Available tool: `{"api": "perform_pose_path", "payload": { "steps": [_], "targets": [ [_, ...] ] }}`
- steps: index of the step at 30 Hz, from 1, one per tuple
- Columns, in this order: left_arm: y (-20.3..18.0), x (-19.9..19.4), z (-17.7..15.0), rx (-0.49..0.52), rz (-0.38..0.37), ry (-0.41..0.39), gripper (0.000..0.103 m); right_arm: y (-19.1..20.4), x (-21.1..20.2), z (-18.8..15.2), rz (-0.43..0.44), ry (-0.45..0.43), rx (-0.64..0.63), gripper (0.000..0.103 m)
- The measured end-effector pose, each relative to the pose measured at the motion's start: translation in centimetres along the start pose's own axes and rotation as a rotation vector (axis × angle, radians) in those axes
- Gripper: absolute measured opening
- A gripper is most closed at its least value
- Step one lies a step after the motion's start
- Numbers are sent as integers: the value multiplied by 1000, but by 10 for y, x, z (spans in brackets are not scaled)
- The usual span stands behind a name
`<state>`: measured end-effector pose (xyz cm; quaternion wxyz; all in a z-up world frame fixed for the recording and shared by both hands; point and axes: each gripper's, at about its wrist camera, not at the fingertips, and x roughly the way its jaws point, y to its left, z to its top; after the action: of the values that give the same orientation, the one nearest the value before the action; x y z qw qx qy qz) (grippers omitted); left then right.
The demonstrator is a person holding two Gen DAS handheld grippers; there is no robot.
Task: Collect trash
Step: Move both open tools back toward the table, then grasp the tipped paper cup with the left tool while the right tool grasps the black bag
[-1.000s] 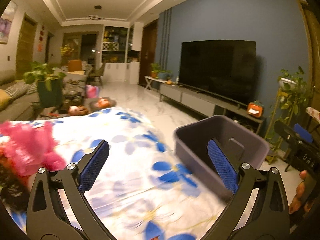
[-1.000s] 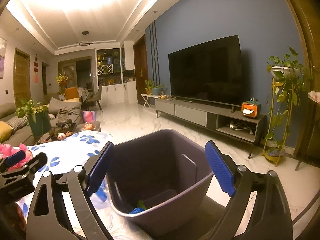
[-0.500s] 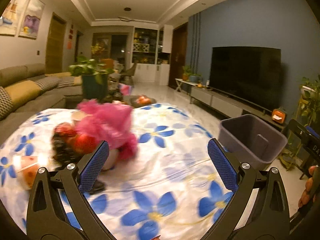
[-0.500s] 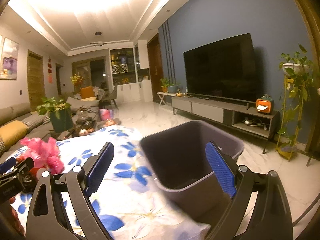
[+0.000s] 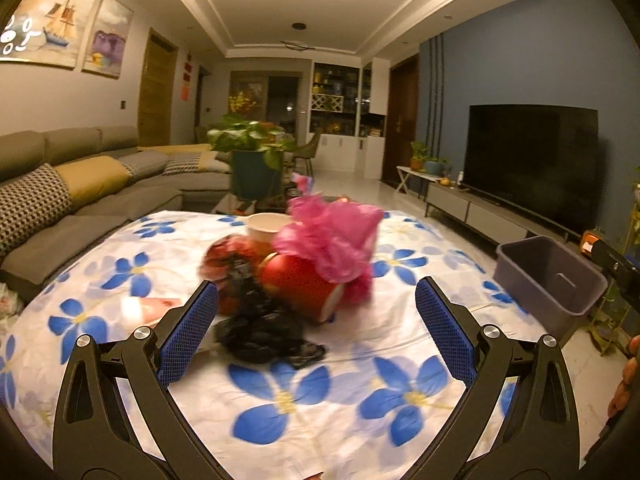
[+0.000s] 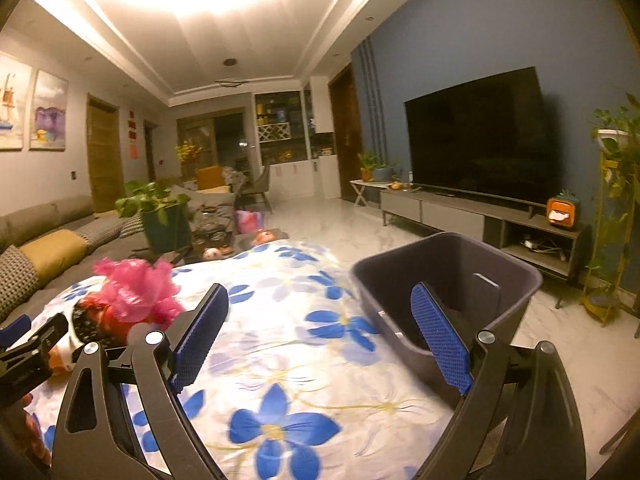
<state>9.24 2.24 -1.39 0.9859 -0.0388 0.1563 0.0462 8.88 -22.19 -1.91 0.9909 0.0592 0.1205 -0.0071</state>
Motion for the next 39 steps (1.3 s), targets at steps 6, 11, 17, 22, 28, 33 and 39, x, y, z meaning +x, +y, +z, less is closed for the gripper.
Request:
{"api": "perform_pose_path", "payload": {
  "steps": [6, 11, 17, 22, 28, 33, 39],
  "targets": [
    [31, -7, -5, -47, 56, 11, 97, 35, 3, -6, 71, 18, -34, 90],
    [54, -15, -8, -66, 99, 2, 97, 63, 6, -14, 117, 31, -66, 90],
    [82, -21, -15, -84, 167, -2, 97, 97, 13, -24, 182, 55, -100, 90],
    [112, -26, -21, -119, 245, 3, 97, 137, 21, -36, 262, 83, -145, 87],
    [136, -30, -26, -140, 288, 9, 97, 184, 36, -50, 337, 114, -201, 81],
    [149, -32, -30, -146, 314, 14, 97, 213, 55, -56, 371, 147, -222, 75],
    [160, -28, -34, -165, 331, 25, 97, 242, 75, -62, 404, 175, -259, 67]
  ]
}}
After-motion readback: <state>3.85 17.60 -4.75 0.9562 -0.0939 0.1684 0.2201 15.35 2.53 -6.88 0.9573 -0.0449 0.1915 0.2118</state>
